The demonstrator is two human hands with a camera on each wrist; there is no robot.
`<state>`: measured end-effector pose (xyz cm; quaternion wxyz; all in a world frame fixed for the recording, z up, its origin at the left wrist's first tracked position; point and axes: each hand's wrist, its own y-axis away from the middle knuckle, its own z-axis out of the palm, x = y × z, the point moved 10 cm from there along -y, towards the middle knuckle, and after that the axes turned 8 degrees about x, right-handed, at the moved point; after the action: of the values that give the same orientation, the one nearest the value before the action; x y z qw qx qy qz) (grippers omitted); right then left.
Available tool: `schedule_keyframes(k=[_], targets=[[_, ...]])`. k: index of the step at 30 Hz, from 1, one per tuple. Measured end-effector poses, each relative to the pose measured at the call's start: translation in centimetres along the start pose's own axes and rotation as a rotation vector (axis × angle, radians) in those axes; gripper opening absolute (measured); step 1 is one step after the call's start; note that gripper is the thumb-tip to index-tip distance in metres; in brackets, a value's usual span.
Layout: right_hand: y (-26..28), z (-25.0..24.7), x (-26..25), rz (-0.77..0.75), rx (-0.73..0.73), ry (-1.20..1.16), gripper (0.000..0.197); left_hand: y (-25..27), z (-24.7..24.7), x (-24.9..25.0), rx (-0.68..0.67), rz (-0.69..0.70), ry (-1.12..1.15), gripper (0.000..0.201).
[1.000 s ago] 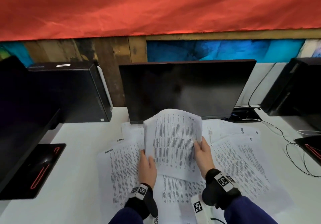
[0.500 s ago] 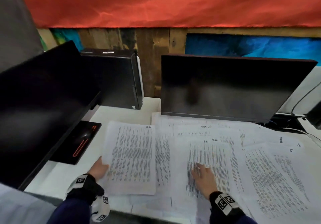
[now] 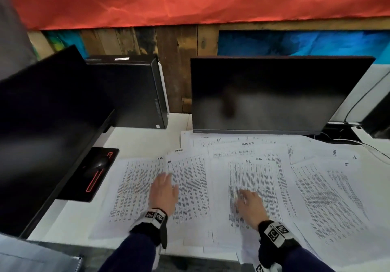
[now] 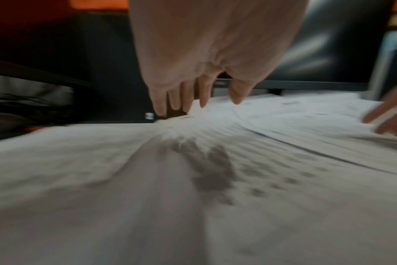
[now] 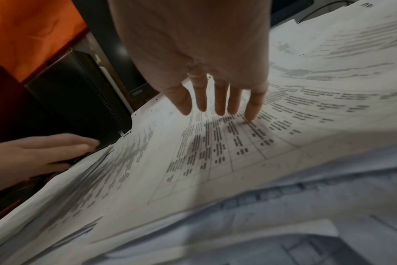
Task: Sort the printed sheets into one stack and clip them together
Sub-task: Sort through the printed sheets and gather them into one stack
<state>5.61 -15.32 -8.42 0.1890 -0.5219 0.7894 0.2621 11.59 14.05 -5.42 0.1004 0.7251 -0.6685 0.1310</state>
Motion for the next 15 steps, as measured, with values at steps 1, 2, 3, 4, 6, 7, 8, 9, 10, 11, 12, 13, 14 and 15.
schedule_keyframes(k=[1, 2, 3, 4, 6, 7, 8, 9, 10, 11, 12, 13, 14, 15], targets=[[-0.1, -0.9, 0.4, 0.032, 0.049, 0.028, 0.043, 0.8, 2.3, 2.7, -0.094, 0.075, 0.028, 0.061], [-0.1, -2.1, 1.3, 0.088, 0.107, 0.072, 0.044, 1.6, 4.5, 4.7, -0.192, 0.103, 0.030, 0.064], [0.0, -3.4, 2.5, 0.171, 0.157, 0.104, 0.048, 2.2, 6.3, 5.8, -0.270, 0.095, 0.014, 0.068], [0.1, -4.7, 3.9, 0.262, 0.197, 0.110, 0.052, 2.7, 7.6, 6.4, -0.327, 0.065, -0.006, 0.071], [0.2, -6.2, 6.7, 0.407, 0.211, 0.068, 0.062, 3.2, 9.1, 6.6, -0.389, -0.002, -0.033, 0.076], [-0.1, -6.6, 8.1, 0.451, 0.195, 0.042, 0.066, 3.3, 9.3, 6.8, -0.406, -0.027, -0.045, 0.077], [-0.5, -6.7, 9.2, 0.471, 0.173, 0.018, 0.069, 3.3, 9.4, 6.9, -0.419, -0.046, -0.053, 0.077], [-0.7, -6.8, 9.9, 0.481, 0.145, -0.003, 0.072, 3.3, 9.5, 7.1, -0.428, -0.061, -0.054, 0.077], [-1.1, -6.8, 10.5, 0.480, 0.137, -0.018, 0.073, 3.4, 9.4, 7.3, -0.436, -0.074, -0.053, 0.076], [-1.4, -6.8, 11.0, 0.486, 0.128, -0.025, 0.073, 3.5, 9.4, 7.6, -0.443, -0.083, -0.045, 0.076], [-1.8, -6.6, 11.6, 0.493, 0.118, -0.038, 0.073, 3.7, 9.5, 8.0, -0.455, -0.087, -0.029, 0.076], [-1.9, -6.5, 11.9, 0.507, 0.111, -0.065, 0.076, 4.0, 9.7, 8.5, -0.468, -0.090, -0.006, 0.077], [-2.2, -6.3, 12.5, 0.523, 0.102, -0.095, 0.079, 4.3, 10.0, 9.2, -0.480, -0.090, 0.016, 0.079], [-2.9, -6.4, 12.8, 0.516, 0.090, -0.113, 0.083, 4.6, 10.2, 10.0, -0.484, -0.107, 0.040, 0.080]])
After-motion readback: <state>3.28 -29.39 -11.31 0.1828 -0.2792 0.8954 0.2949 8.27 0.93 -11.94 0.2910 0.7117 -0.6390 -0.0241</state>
